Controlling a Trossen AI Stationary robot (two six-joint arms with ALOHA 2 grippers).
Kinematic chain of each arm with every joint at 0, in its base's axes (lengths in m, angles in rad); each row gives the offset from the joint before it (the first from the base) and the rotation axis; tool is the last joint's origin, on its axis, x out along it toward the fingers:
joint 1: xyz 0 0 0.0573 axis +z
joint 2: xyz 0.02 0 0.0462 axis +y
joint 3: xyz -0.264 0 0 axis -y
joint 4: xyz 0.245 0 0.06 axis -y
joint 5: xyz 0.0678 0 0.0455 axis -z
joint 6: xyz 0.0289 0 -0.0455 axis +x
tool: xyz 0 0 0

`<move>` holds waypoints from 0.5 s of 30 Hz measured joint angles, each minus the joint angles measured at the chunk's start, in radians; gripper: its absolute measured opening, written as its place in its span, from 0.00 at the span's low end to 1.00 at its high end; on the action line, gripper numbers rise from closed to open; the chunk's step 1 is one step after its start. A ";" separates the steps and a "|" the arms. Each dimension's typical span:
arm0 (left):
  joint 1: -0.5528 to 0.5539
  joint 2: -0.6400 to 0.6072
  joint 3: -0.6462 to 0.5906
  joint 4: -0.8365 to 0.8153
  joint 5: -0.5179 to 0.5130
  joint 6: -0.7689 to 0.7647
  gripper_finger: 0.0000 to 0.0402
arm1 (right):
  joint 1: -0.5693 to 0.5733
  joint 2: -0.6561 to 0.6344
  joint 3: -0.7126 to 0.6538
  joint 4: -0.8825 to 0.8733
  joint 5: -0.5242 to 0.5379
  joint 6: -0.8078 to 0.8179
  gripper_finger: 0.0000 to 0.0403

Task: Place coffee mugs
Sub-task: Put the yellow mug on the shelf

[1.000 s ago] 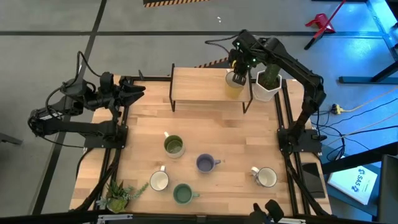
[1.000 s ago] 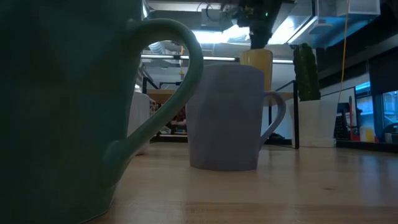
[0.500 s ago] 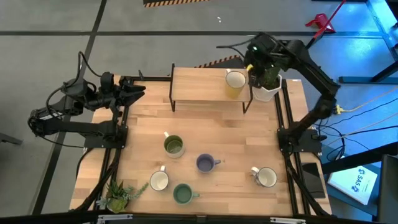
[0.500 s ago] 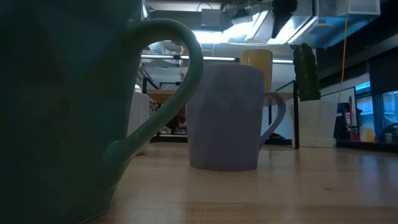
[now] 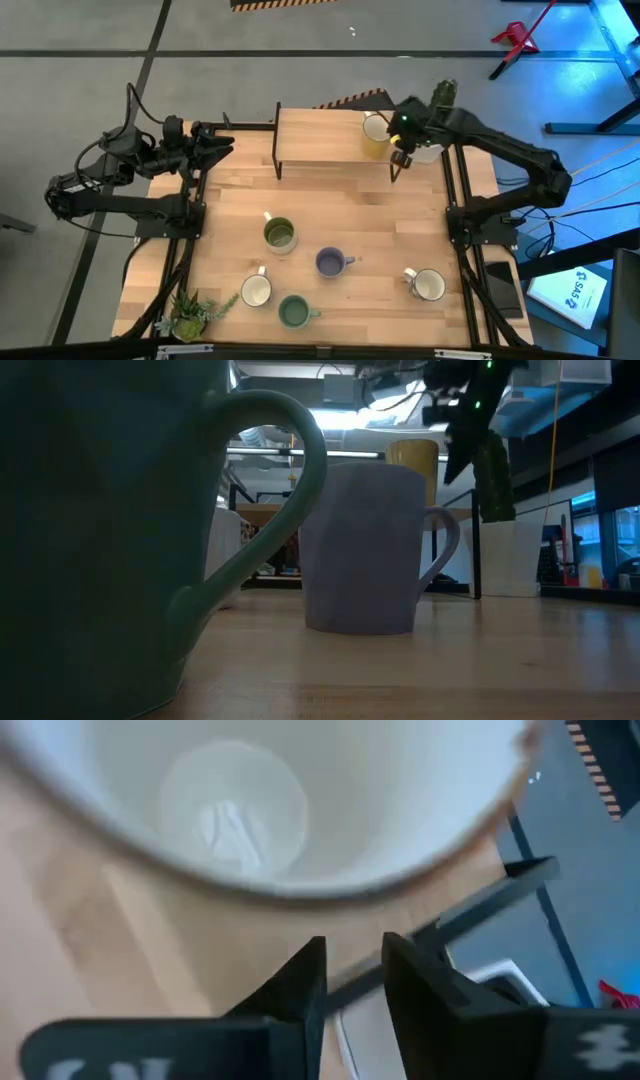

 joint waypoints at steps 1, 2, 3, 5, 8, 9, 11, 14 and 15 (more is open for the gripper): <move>0.000 0.000 0.000 0.000 0.000 0.000 0.38 | 0.000 0.000 -0.023 0.043 0.000 -0.002 0.21; 0.000 0.000 0.000 0.000 0.000 0.000 0.38 | 0.001 0.000 -0.042 0.085 -0.008 -0.007 0.21; 0.000 0.000 0.000 0.000 0.000 0.000 0.38 | 0.001 0.001 -0.058 0.120 -0.007 -0.009 0.21; 0.000 0.000 0.000 0.000 0.000 0.000 0.38 | 0.001 0.006 -0.079 0.182 -0.016 -0.009 0.21; 0.000 0.000 0.000 0.000 0.000 0.000 0.38 | 0.001 0.015 -0.094 0.245 -0.044 -0.009 0.21; 0.000 0.000 0.000 0.000 0.000 0.000 0.38 | 0.001 0.019 -0.094 0.256 -0.052 -0.009 0.21; 0.000 0.000 0.000 -0.002 0.000 0.000 0.38 | 0.001 0.032 -0.094 0.278 -0.058 -0.009 0.21; 0.000 0.000 0.000 -0.008 0.000 0.001 0.38 | 0.001 0.065 -0.094 0.332 -0.113 -0.014 0.21; 0.000 0.000 0.000 -0.011 0.000 0.001 0.38 | 0.001 0.077 -0.094 0.355 -0.137 -0.015 0.21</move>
